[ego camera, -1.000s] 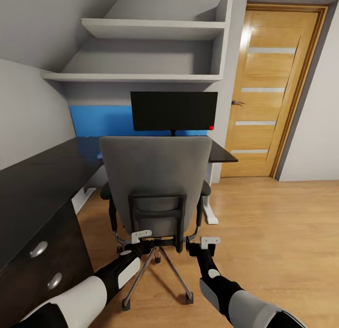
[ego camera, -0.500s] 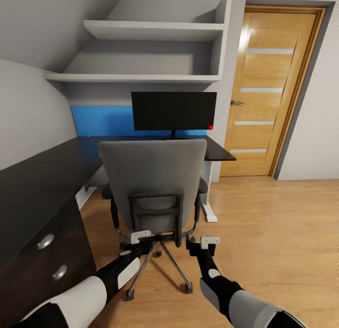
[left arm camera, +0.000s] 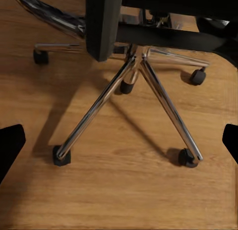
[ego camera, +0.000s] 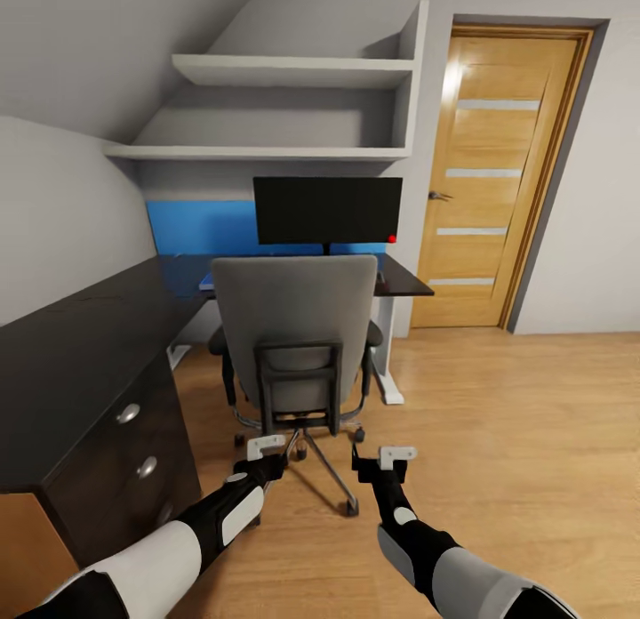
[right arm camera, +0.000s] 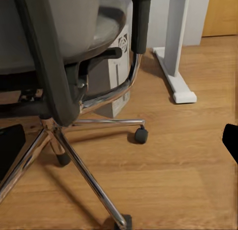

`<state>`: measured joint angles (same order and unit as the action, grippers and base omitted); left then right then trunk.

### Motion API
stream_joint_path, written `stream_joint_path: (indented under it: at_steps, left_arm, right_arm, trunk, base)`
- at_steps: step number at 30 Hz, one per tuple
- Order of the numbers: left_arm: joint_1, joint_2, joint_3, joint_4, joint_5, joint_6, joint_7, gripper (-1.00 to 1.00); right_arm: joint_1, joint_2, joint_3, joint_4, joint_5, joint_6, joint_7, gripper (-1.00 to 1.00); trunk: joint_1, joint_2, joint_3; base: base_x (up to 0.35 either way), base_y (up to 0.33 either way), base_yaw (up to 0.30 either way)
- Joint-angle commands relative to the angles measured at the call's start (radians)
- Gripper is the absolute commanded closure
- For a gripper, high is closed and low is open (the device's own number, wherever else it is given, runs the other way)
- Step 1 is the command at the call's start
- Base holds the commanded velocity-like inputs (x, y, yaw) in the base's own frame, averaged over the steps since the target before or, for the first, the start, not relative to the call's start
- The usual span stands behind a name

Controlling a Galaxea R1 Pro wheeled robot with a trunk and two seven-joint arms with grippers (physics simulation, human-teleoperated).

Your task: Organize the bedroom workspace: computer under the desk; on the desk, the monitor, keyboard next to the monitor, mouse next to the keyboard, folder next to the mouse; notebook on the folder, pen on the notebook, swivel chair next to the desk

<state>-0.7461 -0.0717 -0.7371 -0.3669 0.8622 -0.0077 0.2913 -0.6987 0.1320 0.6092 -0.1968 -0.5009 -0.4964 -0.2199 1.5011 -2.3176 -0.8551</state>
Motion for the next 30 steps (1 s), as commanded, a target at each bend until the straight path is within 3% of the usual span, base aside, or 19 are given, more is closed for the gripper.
stream_joint_path:
  at_steps: [1,9,10,11,13,14,17,24,30]
  left_arm:
    - [-0.001,0.001,-0.008,-0.001,0.007,-0.001,0.007,-1.00]
    - [-0.001,-0.001,-0.005,0.006,0.016,0.012,0.014,-1.00]
    - [-0.001,-0.002,-0.006,0.027,0.016,0.012,0.014,-1.00]
    - [-0.001,-0.035,-0.008,0.161,0.014,0.006,0.011,-1.00]
    - [-0.001,-0.043,-0.008,0.208,0.014,0.004,0.010,-1.00]
    - [-0.001,-0.046,-0.007,0.271,0.015,0.002,0.010,-1.00]
    - [-0.001,-0.047,-0.007,0.315,0.015,0.007,0.011,-1.00]
    - [0.004,-0.046,-0.006,0.340,0.015,0.007,0.008,-1.00]
    - [0.106,-0.044,-0.006,0.342,0.013,0.004,0.009,-1.00]
  right_arm:
    - [-0.001,0.000,0.009,0.000,-0.004,-0.002,-0.007,-1.00]
    - [0.000,-0.003,0.006,0.006,-0.008,-0.002,-0.014,-1.00]
    - [0.002,-0.006,0.005,0.017,-0.008,-0.002,-0.016,-1.00]
    - [0.004,-0.022,0.005,0.136,-0.014,-0.071,-0.018,-1.00]
    - [0.006,-0.025,0.004,0.184,-0.014,-0.130,-0.019,-1.00]
    - [0.041,-0.040,0.004,0.211,-0.015,-0.172,-0.019,-1.00]
    - [0.079,-0.059,0.004,0.217,-0.014,-0.185,-0.018,-1.00]
    - [0.152,-0.098,0.004,0.220,-0.015,-0.190,-0.017,-1.00]
    - [0.210,-0.116,0.007,0.221,-0.013,-0.183,-0.014,-1.00]
  trunk:
    - [-0.005,0.007,0.002]
    - [-0.035,0.063,0.027]
    - [-0.039,0.070,0.030]
    - [-0.043,0.077,0.034]
    - [-0.051,0.091,0.040]
    - [-0.055,0.098,0.043]
    - [-0.066,0.119,0.052]
    - [-0.093,0.168,0.074]
    - [-0.116,0.210,0.093]
  base:
    - [-0.334,0.000,0.000]
    - [-0.111,0.000,0.000]
    - [0.000,0.000,0.000]
    - [-0.160,0.000,0.000]
    - [-0.244,0.000,0.000]
    - [-0.318,0.000,0.000]
    - [-0.327,0.000,0.000]
    - [-0.335,0.000,0.000]
    - [-0.262,0.000,0.000]
